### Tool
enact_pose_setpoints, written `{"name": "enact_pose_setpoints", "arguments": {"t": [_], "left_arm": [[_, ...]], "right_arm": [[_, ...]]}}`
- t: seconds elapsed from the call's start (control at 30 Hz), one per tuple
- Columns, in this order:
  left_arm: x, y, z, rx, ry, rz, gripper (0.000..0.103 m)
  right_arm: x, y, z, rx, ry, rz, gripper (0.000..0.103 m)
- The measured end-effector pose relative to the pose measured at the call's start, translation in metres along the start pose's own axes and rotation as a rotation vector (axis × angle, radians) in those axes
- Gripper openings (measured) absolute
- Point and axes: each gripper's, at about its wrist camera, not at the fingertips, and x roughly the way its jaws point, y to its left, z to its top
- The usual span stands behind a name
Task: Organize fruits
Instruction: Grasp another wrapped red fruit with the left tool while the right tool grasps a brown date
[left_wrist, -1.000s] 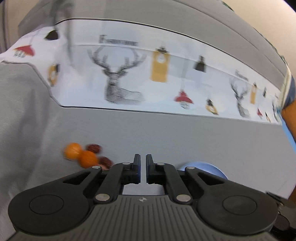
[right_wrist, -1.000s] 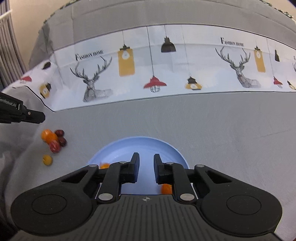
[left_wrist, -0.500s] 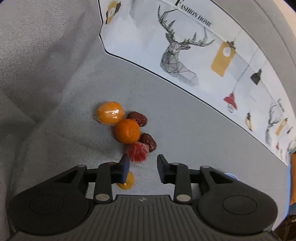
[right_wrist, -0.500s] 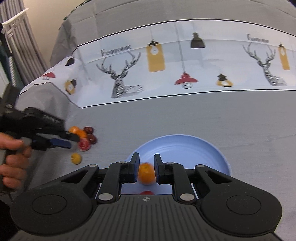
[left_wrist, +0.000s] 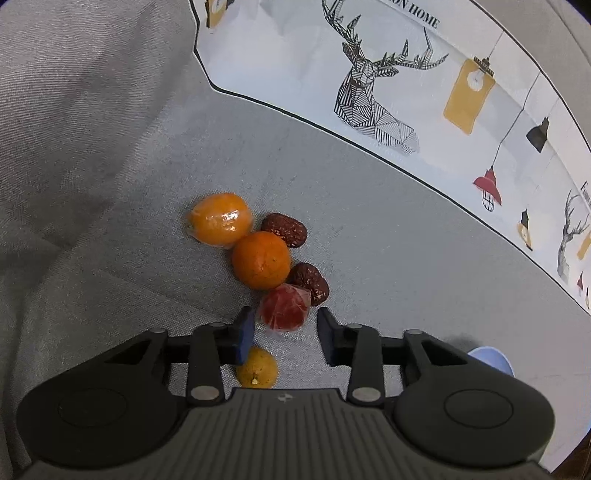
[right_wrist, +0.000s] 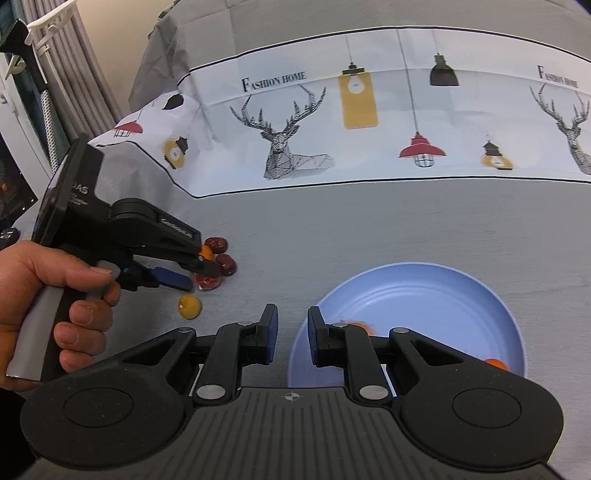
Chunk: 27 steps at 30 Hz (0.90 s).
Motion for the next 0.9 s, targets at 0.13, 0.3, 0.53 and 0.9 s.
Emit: {"name": "enact_pose_setpoints", "arguments": {"t": [0.13,0.3,0.53,0.9], "left_arm": [[-0.008,0.006,-0.001,0.024,-0.003,0.013,0.026],[-0.036,0.03,-0.007,-0.034,-0.039,-0.02,0.026],[-0.027,0.059,-0.009,-0.137,0.048,0.064,0.026],[-0.027,0.053,-0.006,-0.125,0.034,0.109,0.027]], "right_arm": [[0.006,0.008,0.002,-0.009,0.001,0.008,0.019],[0.016,0.017,0.006,-0.024,0.003,0.021,0.019],[0.051,0.036,0.018,-0.043,0.017,0.058,0.019],[0.119,0.075,0.035,-0.186,0.035,0.059,0.043]]}}
